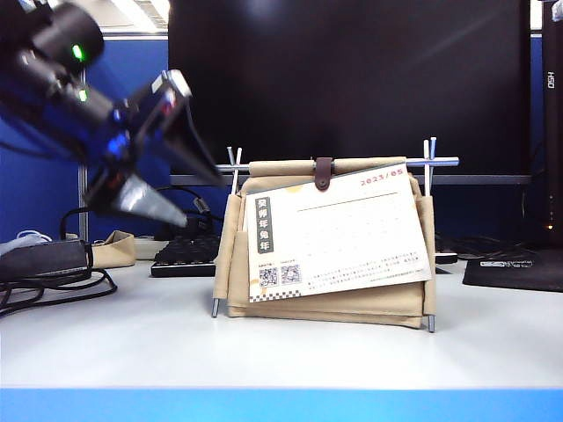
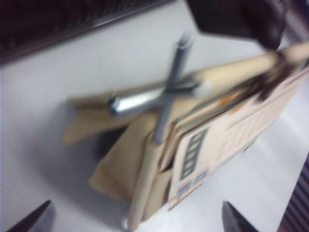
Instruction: Turn one page of the calendar.
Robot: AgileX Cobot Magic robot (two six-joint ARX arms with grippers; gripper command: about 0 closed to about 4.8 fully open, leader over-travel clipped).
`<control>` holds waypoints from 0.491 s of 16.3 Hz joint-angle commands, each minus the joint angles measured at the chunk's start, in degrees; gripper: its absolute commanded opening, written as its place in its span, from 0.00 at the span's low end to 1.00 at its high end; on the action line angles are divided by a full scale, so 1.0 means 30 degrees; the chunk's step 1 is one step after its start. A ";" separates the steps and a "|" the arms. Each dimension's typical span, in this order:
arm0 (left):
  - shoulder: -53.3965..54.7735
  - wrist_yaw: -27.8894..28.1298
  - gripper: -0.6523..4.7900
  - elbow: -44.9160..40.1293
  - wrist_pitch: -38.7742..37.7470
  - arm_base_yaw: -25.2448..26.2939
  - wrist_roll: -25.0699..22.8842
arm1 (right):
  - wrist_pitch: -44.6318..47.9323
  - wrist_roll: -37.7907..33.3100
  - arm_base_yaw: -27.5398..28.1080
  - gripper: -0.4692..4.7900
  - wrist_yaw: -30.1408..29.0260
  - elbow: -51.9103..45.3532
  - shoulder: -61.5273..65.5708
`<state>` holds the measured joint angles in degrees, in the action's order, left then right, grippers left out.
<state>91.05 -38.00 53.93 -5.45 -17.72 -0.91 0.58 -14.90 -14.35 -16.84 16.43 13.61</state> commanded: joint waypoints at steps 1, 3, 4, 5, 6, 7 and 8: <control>0.0765 -0.0138 0.96 0.0066 0.0794 -0.0007 -0.1042 | 0.0328 0.0087 -0.0007 0.33 -0.0437 0.0073 0.0036; 0.1311 -0.0401 0.92 0.0073 0.1537 -0.0015 -0.1537 | 0.0357 0.0087 -0.0015 0.33 -0.0437 0.0066 0.0051; 0.1800 -0.1217 0.90 0.0102 0.1953 -0.0015 -0.1494 | 0.0350 0.0087 -0.0015 0.33 -0.0437 0.0066 0.0051; 0.2222 -0.1763 0.90 0.0109 0.2331 -0.0015 -0.1494 | 0.0357 0.0087 -0.0015 0.33 -0.0437 0.0066 0.0058; 0.2776 -0.2477 0.90 0.0109 0.2900 -0.0015 -0.1479 | 0.0350 0.0087 -0.0015 0.33 -0.0437 0.0066 0.0058; 0.3249 -0.2572 0.87 0.0138 0.3417 -0.0131 -0.1209 | 0.0342 0.0080 -0.0015 0.33 -0.0444 0.0066 0.0058; 0.3512 -0.2805 0.82 0.0138 0.3876 -0.0219 -0.1027 | 0.0328 0.0080 -0.0015 0.33 -0.0444 0.0066 0.0058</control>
<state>101.10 -44.97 54.08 3.68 -18.09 -4.82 0.58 -14.74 -14.33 -18.02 16.43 13.78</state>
